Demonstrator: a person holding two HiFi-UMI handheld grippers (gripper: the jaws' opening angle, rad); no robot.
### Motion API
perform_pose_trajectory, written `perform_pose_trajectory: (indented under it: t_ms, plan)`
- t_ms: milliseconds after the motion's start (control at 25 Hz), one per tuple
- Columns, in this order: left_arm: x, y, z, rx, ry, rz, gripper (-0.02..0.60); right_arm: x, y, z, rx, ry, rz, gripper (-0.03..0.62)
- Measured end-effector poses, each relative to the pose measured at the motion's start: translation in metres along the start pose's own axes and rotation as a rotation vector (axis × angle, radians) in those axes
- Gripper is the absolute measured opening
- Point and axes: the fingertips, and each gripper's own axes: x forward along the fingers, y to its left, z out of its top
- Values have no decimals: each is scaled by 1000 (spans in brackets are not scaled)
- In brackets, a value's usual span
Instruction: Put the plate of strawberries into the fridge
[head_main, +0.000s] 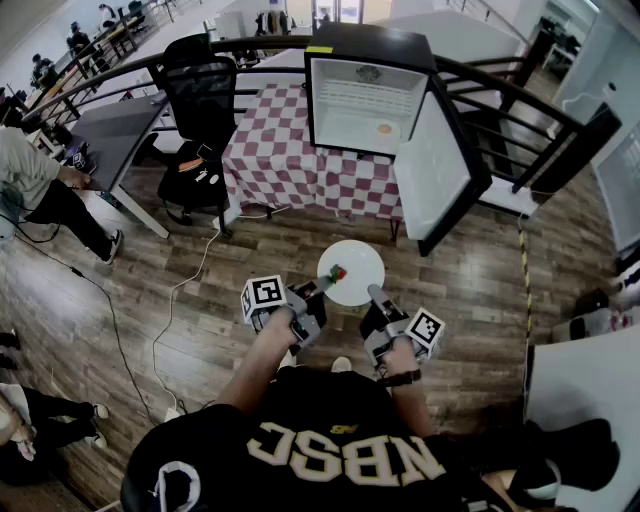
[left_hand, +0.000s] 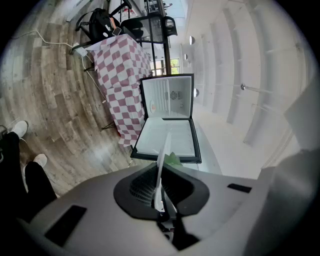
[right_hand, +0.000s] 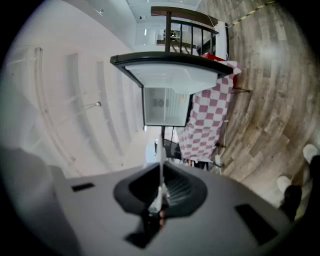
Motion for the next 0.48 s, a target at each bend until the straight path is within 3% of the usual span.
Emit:
perform_pose_trajectory:
  t_ms: [240, 480]
  plan:
    - [9, 5, -21, 2, -3, 42, 26, -14, -1, 13, -95, 23, -39, 37]
    - [19, 9, -29, 13, -26, 47, 26, -22, -6, 24, -22, 21, 15, 37]
